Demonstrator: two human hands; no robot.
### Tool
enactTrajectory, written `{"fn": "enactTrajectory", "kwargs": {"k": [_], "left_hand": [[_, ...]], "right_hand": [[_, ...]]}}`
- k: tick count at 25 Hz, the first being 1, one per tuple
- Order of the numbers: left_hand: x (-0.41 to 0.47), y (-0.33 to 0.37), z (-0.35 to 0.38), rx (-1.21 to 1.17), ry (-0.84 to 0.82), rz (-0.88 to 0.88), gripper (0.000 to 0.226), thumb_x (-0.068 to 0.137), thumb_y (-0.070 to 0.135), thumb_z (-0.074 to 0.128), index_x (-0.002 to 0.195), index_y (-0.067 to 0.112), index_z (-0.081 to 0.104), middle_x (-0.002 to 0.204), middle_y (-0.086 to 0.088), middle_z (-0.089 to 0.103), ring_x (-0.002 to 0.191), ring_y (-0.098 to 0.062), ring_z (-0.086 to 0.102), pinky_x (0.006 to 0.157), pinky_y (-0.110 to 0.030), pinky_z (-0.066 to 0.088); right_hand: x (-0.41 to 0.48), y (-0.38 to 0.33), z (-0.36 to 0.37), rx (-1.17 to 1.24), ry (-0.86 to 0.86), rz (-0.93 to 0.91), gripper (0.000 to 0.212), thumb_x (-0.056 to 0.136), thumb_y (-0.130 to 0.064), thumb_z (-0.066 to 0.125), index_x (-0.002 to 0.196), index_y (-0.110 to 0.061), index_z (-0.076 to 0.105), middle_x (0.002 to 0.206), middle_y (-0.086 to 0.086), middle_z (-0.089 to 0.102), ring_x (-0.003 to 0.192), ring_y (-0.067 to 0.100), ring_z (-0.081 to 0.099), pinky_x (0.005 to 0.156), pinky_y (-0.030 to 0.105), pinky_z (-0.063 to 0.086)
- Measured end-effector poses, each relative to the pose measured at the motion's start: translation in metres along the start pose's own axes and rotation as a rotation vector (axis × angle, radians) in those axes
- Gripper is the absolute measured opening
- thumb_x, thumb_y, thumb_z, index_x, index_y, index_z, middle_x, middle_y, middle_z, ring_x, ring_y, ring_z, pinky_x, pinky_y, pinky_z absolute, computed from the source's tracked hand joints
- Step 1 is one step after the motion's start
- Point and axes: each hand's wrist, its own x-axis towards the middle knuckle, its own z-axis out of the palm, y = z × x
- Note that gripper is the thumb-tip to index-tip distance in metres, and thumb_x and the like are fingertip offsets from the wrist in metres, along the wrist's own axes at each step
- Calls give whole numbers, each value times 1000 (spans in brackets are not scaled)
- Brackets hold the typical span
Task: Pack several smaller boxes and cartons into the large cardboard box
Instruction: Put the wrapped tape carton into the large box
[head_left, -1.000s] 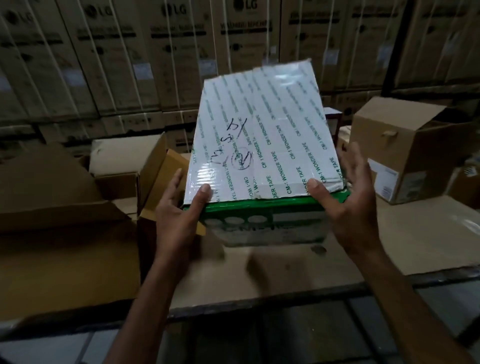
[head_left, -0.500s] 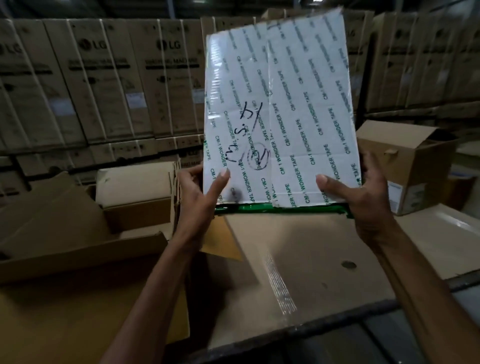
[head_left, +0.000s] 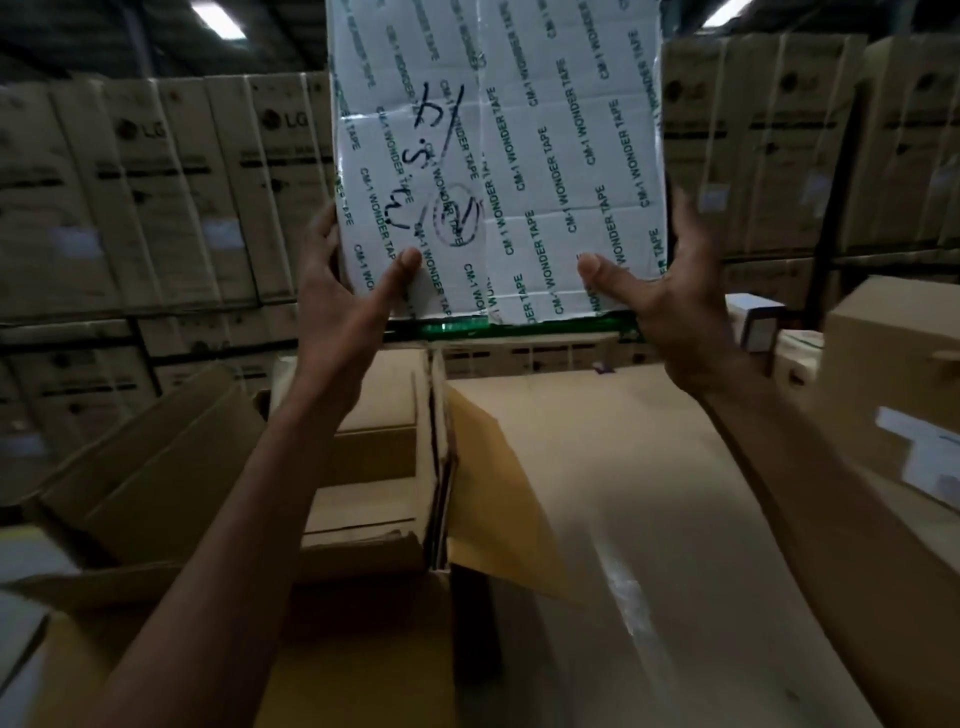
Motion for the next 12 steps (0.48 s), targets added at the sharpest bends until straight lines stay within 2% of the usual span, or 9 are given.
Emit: {"fn": "enactTrajectory", "kwargs": {"k": [2,5,6,9,10,12], "left_hand": [[16,-6,-29,70,41,28,79,89,25,78,152,13,32,140,-3,57,124,-9,63,92,-32,60],[31,-12,-71,163,97,76,80,89,29,79,152,11,32,144,-5,55,128,-14,61,95,-35,59],[36,-14,-84,188,121,82,80,89,31,79,152,11,33,144,-5,55,128,-13,61,95,-34,59],[49,-25,-131,215,139,86,82,87,34,81,150,13,32,145,-4,54,128,-14,61,93,-36,60],[52,-29,-148,211,133,70,83,86,36,82,150,15,32,145,-5,54,127,-16,62,91,-39,61],[56,-37,-179,207,108,5,83,84,39,83,148,20,34,143,-4,55,123,-18,65,85,-42,63]], "right_hand": [[18,6,31,54,-37,17,108,75,-48,91,159,-17,30,154,2,51,140,18,52,112,50,48],[35,12,80,64,-119,-18,95,86,-33,84,160,-16,26,140,-20,51,126,-17,50,108,21,48],[40,11,95,66,-135,-12,95,86,-33,84,159,-15,27,140,-17,52,126,-15,51,106,22,50],[54,20,145,99,-186,10,111,75,-53,88,160,-19,24,155,7,47,142,22,49,108,52,51],[56,23,160,106,-213,37,113,74,-54,89,160,-21,24,157,9,46,143,26,49,107,55,51],[51,26,189,131,-251,118,100,80,-41,87,158,-18,28,150,9,53,133,25,59,101,50,57]]}}
